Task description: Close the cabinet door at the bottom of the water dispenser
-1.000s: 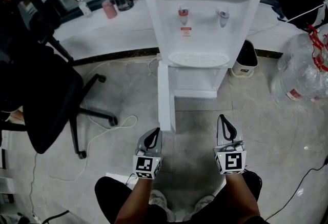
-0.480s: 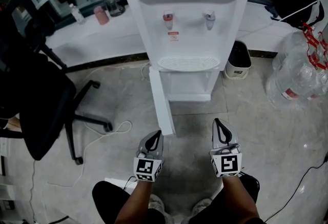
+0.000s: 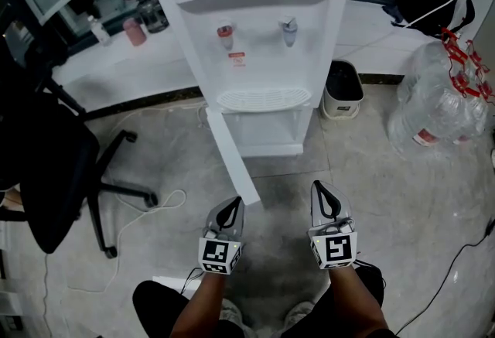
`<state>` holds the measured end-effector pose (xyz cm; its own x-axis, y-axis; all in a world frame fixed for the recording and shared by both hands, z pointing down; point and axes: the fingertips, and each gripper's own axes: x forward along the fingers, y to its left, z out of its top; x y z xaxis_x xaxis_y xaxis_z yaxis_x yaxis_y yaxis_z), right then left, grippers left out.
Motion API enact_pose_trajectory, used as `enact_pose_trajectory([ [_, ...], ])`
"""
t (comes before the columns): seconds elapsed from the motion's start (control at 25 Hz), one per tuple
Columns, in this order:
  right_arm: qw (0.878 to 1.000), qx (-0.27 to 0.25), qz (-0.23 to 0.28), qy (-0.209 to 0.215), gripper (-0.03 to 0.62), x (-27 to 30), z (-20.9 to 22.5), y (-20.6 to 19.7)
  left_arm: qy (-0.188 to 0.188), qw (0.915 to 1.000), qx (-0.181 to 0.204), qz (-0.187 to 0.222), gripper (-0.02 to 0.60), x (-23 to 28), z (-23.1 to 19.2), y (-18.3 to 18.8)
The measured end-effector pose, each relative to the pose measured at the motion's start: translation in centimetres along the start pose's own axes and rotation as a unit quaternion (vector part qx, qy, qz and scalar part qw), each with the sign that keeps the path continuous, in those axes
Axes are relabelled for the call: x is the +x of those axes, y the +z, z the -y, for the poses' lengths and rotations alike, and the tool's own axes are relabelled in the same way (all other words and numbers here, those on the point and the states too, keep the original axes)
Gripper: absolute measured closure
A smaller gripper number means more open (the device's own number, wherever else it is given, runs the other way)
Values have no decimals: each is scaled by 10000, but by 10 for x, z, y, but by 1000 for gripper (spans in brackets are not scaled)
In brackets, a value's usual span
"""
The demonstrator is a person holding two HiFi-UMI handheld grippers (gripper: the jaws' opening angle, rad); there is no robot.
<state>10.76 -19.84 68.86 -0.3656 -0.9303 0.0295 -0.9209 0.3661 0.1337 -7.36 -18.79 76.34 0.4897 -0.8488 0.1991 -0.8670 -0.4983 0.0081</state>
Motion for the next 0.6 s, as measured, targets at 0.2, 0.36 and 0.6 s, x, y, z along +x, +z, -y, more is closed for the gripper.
enact_pose_trajectory([
  [0.2, 10000, 7, 17, -4, 591, -2, 3, -2, -83, 9999, 7, 61, 565, 10, 10, 3],
  [0.36, 10000, -4, 3, 0, 591, -5, 4, -3, -134, 9999, 1, 103, 565, 17, 16, 4],
  [0.6, 10000, -8, 14, 38, 591, -5, 2, -3, -217, 9996, 15, 166, 565, 29, 26, 8],
])
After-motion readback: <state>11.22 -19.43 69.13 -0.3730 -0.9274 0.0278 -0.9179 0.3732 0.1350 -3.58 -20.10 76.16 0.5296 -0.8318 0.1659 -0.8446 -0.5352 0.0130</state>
